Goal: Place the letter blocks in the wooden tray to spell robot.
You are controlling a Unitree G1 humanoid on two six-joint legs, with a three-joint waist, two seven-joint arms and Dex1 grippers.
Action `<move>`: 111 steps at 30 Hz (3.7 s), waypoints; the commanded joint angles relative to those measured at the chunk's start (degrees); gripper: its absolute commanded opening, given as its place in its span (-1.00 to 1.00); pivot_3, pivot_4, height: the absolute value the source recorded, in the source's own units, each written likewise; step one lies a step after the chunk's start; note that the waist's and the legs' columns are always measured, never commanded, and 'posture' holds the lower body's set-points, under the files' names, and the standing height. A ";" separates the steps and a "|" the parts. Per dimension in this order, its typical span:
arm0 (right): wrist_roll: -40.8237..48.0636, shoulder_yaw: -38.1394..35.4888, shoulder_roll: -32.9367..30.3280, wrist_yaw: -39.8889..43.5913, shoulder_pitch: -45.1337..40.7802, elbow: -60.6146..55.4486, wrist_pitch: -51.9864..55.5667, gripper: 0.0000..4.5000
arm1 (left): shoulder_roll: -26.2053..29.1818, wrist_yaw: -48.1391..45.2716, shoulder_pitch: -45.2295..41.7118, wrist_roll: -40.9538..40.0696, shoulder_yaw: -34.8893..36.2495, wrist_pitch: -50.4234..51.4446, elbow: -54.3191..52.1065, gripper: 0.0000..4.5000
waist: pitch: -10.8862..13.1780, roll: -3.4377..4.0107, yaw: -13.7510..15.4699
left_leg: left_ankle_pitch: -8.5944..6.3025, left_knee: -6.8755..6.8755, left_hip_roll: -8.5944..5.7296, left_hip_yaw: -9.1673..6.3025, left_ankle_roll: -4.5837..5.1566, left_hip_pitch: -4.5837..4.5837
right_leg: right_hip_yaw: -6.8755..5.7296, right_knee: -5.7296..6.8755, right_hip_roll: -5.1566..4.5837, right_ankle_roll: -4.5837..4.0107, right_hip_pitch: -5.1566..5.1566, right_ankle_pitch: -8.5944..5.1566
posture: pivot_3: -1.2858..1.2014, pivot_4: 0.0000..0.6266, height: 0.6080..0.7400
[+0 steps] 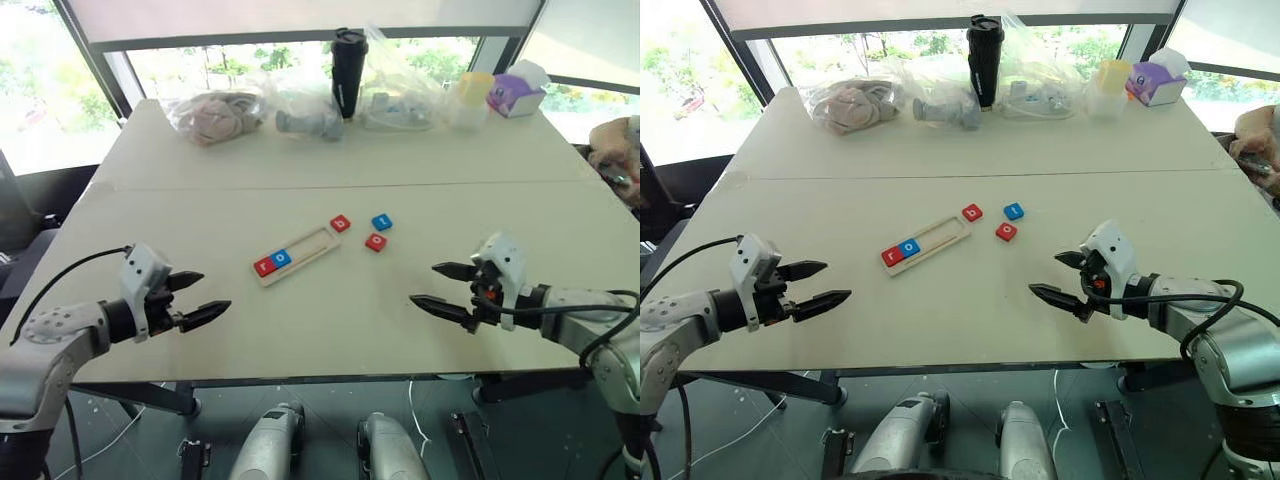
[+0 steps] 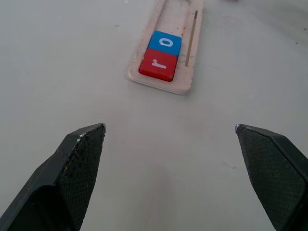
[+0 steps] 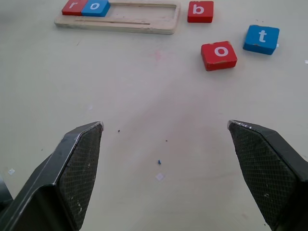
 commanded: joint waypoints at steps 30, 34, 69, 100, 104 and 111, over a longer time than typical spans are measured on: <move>-0.15 9.02 4.33 -6.70 -7.84 -12.77 4.54 0.91 | -3.04 3.89 -25.12 13.31 -22.16 -1.31 8.24 1.00 | 0.01 -0.11 0.02 | 0.02 -0.02 -0.01 0.04 0.07 -0.07 | -0.03 0.08 0.04 0.01 -0.12 0.04 | 0.03 -0.52 1.00; 0.63 9.97 5.90 -9.02 -7.57 -15.55 6.29 0.91 | -5.21 2.45 -29.46 18.18 -26.58 -6.14 16.15 1.00 | 0.01 -0.11 0.09 | 0.00 0.04 -0.01 0.03 0.04 -0.06 | -0.04 0.13 0.03 0.01 -0.08 0.04 | 0.03 -0.52 1.00; 2.04 3.58 0.76 -9.93 -1.39 -15.11 6.91 0.92 | -5.42 -12.78 -26.60 24.56 -30.79 -19.40 22.46 0.39 | -0.07 -0.13 -0.26 | 0.01 0.15 -0.01 0.02 0.06 0.07 | -0.06 0.13 0.02 0.01 0.09 0.04 | 0.03 -0.52 1.00; -2.29 6.75 6.84 -12.53 -9.73 -2.73 1.51 0.92 | 7.58 -27.91 -24.97 4.83 -12.49 -0.71 14.20 0.98 | 0.08 -0.38 -1.88 | 0.00 0.14 0.04 0.00 0.14 -0.02 | -0.07 0.14 0.06 0.00 -0.02 0.03 | 0.03 -0.52 1.00; -8.67 13.42 15.38 -18.69 -23.27 10.80 3.16 0.92 | 6.91 -20.88 -23.32 0.03 -4.66 6.04 11.07 0.98 | 0.03 -0.22 -1.84 | 0.01 0.12 0.08 0.00 0.15 0.14 | -0.15 0.17 0.06 0.00 0.04 0.03 | 0.03 -0.52 1.00; -17.30 20.68 27.73 -21.41 -39.84 34.89 -0.67 0.92 | 0.33 -6.47 -20.74 -2.95 0.39 9.95 2.31 0.98 | 0.05 -0.29 -1.15 | 0.10 0.13 -0.03 0.01 0.15 0.07 | -0.15 0.37 0.07 0.25 -0.03 0.20 | 0.03 -0.52 1.00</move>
